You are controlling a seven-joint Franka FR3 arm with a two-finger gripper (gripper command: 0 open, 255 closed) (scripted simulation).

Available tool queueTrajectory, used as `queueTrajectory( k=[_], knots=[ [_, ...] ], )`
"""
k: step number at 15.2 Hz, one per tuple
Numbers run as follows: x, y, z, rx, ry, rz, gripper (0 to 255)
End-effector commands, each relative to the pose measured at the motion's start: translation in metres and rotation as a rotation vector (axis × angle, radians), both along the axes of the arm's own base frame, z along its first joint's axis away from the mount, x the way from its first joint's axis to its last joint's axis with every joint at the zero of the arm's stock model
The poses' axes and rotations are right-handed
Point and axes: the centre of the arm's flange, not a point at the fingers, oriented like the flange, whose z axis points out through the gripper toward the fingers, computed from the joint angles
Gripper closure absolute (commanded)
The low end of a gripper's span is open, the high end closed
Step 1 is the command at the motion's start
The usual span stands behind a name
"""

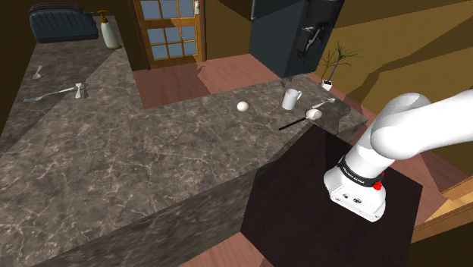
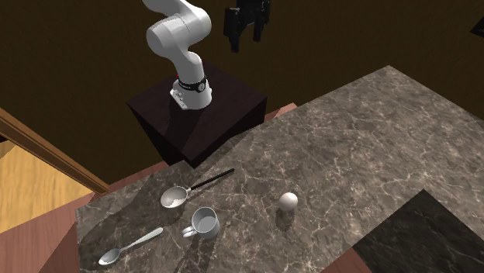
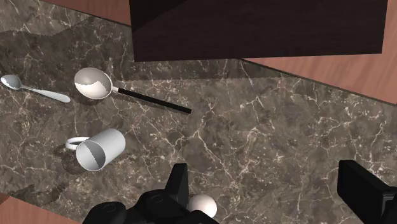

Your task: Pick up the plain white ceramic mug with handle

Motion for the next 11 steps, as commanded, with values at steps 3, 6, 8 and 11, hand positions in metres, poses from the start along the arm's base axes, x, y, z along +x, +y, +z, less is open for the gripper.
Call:
queueTrajectory(
  k=[3,6,8,11],
  knots=[
    [0.011,-0.018,-0.017,0.004,0.009,-0.005,0],
    [0.028,-0.045,-0.043,0.01,0.022,-0.011,0],
    [0.038,-0.063,-0.061,0.014,0.031,-0.016,0],
    [0.054,-0.09,-0.088,0.02,0.044,-0.023,0]
  ],
)
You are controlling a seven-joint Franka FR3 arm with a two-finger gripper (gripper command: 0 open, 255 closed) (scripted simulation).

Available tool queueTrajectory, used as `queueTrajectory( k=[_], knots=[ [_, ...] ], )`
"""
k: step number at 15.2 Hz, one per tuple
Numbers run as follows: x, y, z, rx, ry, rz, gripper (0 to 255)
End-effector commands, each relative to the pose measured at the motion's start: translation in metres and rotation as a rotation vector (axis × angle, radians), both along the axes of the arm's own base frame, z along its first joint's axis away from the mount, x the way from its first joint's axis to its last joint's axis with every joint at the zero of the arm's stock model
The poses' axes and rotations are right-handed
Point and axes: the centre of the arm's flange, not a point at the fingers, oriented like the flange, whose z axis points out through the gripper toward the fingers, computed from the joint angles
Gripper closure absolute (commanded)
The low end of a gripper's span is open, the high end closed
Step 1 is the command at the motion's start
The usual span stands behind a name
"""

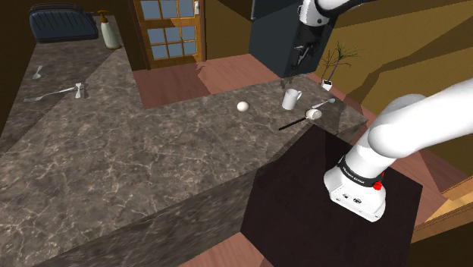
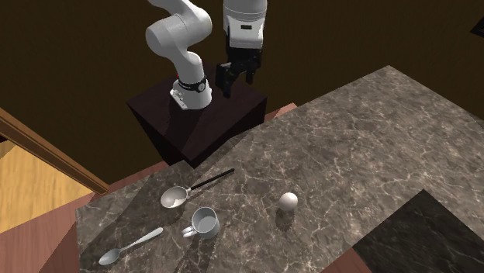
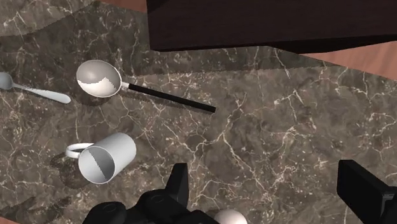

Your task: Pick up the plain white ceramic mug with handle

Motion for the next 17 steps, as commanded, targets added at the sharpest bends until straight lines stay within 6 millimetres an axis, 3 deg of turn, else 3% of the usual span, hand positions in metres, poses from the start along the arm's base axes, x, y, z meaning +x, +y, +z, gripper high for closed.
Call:
queueTrajectory(
  k=[1,17],
  knots=[
    [0.013,-0.018,-0.014,0.003,0.007,-0.004,0],
    [0.085,-0.16,-0.164,0.035,0.078,-0.041,0]
  ],
)
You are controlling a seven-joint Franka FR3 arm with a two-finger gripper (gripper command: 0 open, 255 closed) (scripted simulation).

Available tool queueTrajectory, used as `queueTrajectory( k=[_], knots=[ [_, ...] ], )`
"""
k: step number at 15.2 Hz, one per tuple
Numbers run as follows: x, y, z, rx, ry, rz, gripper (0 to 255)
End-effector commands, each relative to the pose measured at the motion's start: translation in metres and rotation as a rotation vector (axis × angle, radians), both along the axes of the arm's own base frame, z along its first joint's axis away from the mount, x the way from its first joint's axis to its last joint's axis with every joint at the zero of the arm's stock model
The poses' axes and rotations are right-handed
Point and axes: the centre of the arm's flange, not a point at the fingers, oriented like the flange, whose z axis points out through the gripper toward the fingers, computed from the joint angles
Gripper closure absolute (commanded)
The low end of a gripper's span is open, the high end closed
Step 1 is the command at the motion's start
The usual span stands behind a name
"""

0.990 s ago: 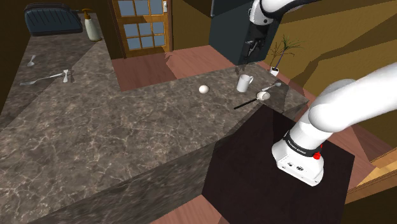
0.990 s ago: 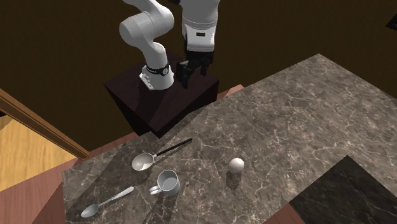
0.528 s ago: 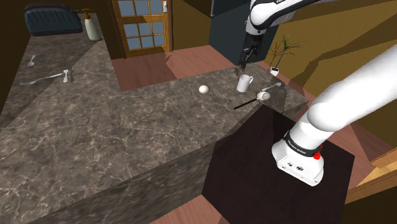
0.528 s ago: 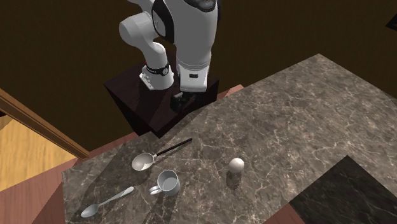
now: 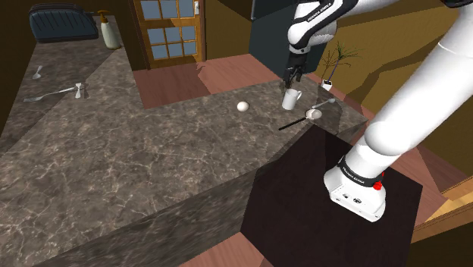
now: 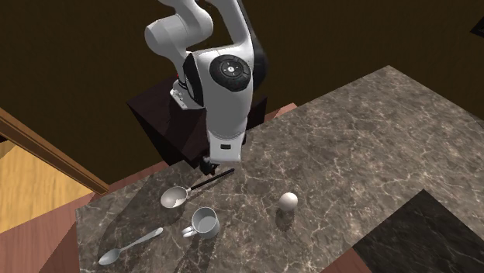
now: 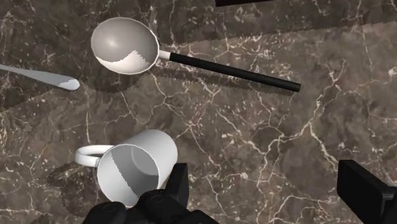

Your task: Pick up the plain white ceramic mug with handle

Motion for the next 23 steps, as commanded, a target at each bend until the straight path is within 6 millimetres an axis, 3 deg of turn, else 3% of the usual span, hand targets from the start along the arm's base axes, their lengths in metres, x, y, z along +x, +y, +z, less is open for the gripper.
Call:
queueTrajectory(
  k=[1,11,19,21,22,23],
  knots=[
    [0.01,-0.019,-0.019,0.003,0.008,-0.004,0],
    [0.046,-0.106,-0.118,0.024,0.053,-0.027,0],
    [0.047,-0.109,-0.161,0.024,0.054,-0.028,0],
    [0.047,-0.109,-0.161,0.024,0.054,-0.028,0],
    [0.048,-0.109,-0.161,0.024,0.054,-0.028,255],
    [0.047,-0.109,-0.161,0.024,0.054,-0.028,255]
  ],
)
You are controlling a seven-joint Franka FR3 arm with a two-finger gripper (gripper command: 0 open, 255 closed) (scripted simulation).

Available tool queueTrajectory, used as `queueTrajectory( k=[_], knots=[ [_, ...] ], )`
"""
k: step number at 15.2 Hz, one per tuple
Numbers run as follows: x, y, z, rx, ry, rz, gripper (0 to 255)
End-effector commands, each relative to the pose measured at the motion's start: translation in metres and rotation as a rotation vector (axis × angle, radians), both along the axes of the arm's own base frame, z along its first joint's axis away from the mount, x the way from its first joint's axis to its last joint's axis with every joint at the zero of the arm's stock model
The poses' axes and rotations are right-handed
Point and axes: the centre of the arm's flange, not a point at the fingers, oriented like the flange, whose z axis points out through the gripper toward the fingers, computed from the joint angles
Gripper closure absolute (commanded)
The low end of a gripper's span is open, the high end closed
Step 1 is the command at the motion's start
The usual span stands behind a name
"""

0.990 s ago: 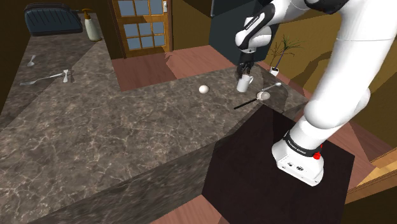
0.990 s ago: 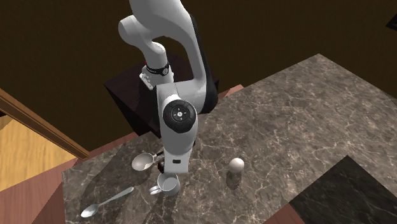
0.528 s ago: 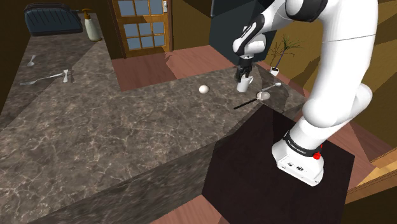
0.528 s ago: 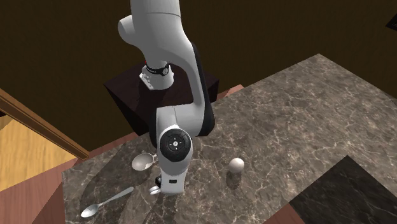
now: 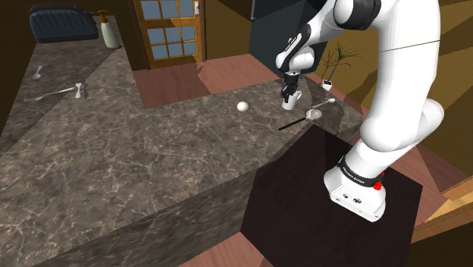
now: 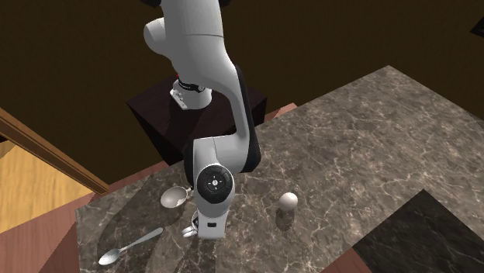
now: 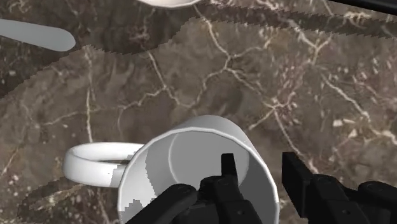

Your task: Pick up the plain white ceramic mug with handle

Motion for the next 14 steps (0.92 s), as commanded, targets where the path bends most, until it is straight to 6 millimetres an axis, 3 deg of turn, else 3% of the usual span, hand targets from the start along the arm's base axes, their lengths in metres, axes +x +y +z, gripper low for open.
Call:
queueTrajectory(
  k=[1,8,14],
  knots=[
    [0.0,0.0,0.0,0.0,0.0,0.0,255],
    [0.0,0.0,0.0,0.0,0.0,0.0,255],
    [0.0,0.0,0.031,0.0,0.0,0.0,255]
  ],
)
